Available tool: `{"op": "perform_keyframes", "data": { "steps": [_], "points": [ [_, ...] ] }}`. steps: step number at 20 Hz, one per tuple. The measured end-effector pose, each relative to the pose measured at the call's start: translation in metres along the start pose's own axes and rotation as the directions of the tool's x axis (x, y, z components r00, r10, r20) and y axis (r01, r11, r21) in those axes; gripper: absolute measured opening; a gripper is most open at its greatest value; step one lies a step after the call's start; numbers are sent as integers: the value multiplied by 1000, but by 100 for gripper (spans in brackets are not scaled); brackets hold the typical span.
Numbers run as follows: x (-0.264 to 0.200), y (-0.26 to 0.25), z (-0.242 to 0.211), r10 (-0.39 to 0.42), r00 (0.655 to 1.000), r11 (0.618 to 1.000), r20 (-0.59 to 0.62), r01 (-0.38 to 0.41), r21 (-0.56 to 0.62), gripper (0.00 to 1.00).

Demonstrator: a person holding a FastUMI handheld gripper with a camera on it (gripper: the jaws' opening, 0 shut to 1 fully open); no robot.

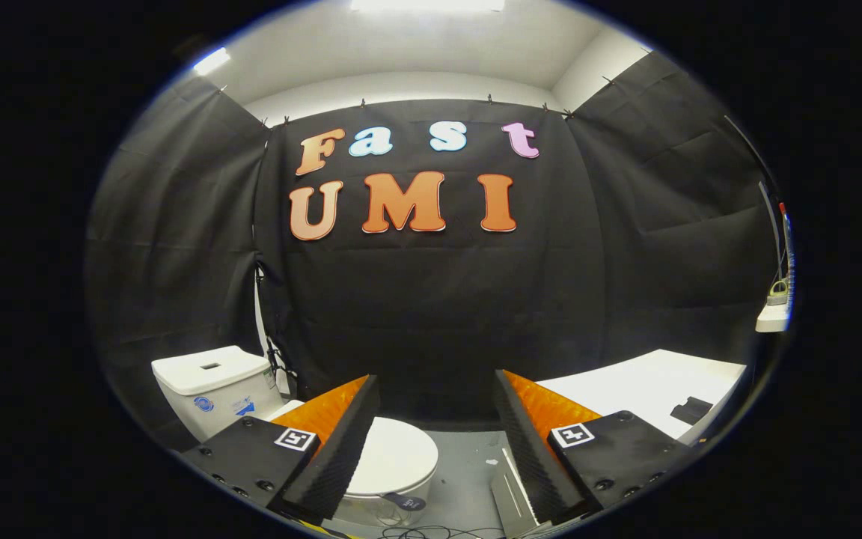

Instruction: Open the toilet lid.

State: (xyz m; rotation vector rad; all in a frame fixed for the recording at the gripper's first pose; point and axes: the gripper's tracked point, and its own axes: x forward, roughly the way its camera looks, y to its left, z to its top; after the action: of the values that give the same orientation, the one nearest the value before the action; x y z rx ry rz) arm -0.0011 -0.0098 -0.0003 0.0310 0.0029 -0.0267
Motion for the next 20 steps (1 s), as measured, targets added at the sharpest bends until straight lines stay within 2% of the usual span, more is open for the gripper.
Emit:
{"op": "perform_keyframes", "data": {
  "steps": [20],
  "points": [
    [2,-7,-5,-19,1000,999,-20,20,25,98]
  ]
}}
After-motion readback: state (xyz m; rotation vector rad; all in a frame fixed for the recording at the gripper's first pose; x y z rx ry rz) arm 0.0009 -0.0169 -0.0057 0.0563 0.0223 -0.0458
